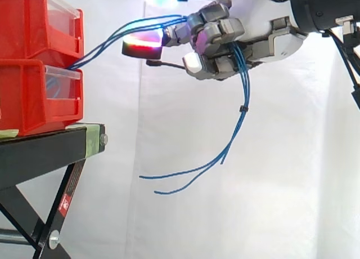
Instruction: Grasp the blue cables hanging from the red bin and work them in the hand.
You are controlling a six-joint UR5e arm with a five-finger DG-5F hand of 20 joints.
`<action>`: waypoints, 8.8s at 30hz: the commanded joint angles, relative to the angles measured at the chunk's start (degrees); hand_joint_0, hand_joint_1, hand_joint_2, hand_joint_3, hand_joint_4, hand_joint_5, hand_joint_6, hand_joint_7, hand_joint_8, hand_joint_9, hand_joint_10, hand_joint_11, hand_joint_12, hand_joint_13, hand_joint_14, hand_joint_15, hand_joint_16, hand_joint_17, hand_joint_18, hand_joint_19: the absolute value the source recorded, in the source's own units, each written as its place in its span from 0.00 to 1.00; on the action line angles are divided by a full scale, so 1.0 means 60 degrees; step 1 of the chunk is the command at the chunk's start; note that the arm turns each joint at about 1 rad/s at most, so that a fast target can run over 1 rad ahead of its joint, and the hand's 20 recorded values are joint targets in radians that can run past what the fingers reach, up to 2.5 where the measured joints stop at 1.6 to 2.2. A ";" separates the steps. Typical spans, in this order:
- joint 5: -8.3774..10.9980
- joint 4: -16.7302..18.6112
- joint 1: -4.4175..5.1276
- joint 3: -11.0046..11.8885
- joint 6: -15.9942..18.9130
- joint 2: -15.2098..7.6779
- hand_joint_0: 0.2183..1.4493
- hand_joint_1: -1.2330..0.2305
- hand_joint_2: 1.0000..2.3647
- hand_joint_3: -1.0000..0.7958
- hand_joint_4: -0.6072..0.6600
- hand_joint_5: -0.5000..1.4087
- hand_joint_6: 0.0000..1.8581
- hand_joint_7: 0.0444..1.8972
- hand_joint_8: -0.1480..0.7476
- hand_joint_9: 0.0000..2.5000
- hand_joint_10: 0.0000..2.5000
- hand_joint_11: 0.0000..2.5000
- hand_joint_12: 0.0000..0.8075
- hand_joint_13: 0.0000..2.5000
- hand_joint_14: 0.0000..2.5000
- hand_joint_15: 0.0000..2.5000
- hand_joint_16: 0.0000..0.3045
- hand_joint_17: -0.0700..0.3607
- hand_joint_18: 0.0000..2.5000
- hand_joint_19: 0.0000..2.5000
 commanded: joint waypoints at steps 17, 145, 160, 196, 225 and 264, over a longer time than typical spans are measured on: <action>0.0006 0.0009 0.0001 -0.0006 0.0000 -0.0002 0.61 0.38 0.01 0.52 0.69 0.44 0.00 0.69 0.68 0.28 1.00 1.00 0.68 0.40 1.00 0.72 0.19 0.47 0.52 0.26; 0.0006 0.0038 0.0074 0.0009 0.0161 -0.0002 0.70 0.39 0.00 0.80 0.70 0.46 0.05 0.67 0.63 0.28 1.00 1.00 0.68 0.40 1.00 0.70 0.19 0.46 0.50 0.19; 0.0006 0.0038 0.0103 0.0009 0.0176 -0.0002 0.69 0.43 0.34 0.77 0.67 0.47 0.08 0.68 0.64 0.28 1.00 1.00 0.40 0.34 1.00 0.81 0.17 0.44 0.42 0.14; 0.0006 0.0038 0.0162 0.0009 0.0835 -0.0002 0.53 0.38 0.01 0.31 0.69 0.43 0.11 0.69 0.68 0.26 1.00 1.00 0.59 0.36 1.00 0.73 0.17 0.43 0.50 0.29; 0.0006 0.0024 0.0176 -0.0006 0.0820 -0.0002 0.52 0.37 0.00 0.07 0.66 0.42 0.39 0.61 0.67 0.29 1.00 1.00 0.59 0.38 1.00 0.72 0.16 0.42 0.54 0.31; 0.0006 0.0038 0.0235 -0.0006 0.0718 -0.0002 0.42 0.40 0.00 0.09 0.67 0.39 0.46 0.61 0.70 0.28 1.00 1.00 0.64 0.38 1.00 0.74 0.19 0.47 0.52 0.23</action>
